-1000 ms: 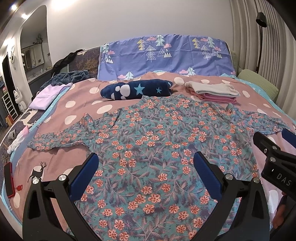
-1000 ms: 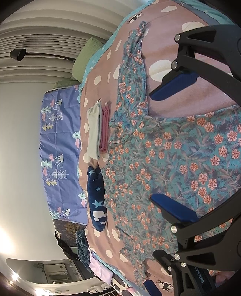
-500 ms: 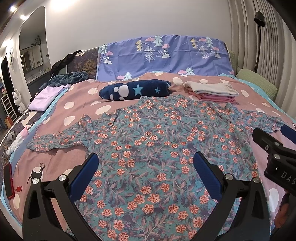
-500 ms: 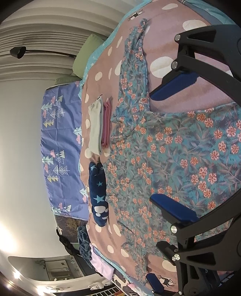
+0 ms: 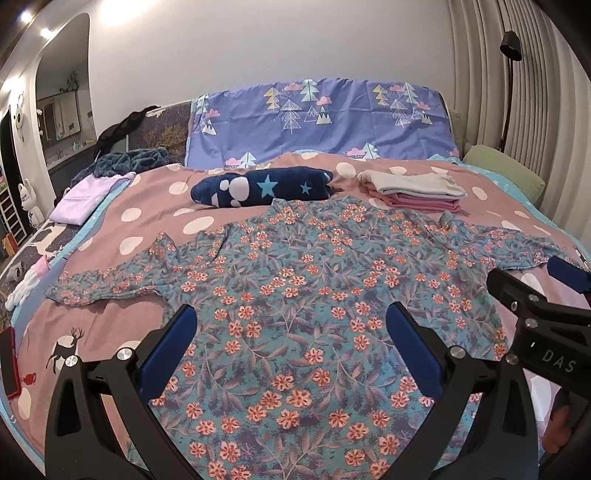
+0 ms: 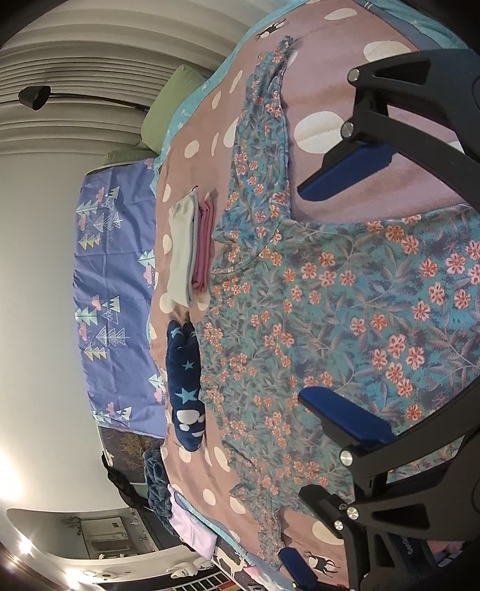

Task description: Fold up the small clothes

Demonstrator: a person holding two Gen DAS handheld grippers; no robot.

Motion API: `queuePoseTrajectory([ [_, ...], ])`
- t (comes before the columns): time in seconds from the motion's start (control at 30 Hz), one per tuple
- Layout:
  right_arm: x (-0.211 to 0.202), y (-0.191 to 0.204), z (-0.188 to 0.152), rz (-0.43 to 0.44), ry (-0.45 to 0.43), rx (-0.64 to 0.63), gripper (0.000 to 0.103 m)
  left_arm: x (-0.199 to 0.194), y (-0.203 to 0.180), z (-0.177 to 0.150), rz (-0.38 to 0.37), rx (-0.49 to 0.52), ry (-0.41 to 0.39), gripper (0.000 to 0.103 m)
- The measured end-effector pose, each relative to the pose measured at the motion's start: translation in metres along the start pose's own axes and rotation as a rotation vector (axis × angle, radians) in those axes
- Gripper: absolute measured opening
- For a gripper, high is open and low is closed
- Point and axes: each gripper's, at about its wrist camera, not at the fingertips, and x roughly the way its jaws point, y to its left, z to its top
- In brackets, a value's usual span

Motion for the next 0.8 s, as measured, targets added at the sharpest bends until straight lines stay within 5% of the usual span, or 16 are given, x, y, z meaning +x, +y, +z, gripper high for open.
queuePoseTrajectory([
  [0.8,0.012,-0.008,-0.002,-0.014,0.031,0.043,0.101,0.019,0.006,-0.01,-0.089,-0.023,0.094,0.102],
])
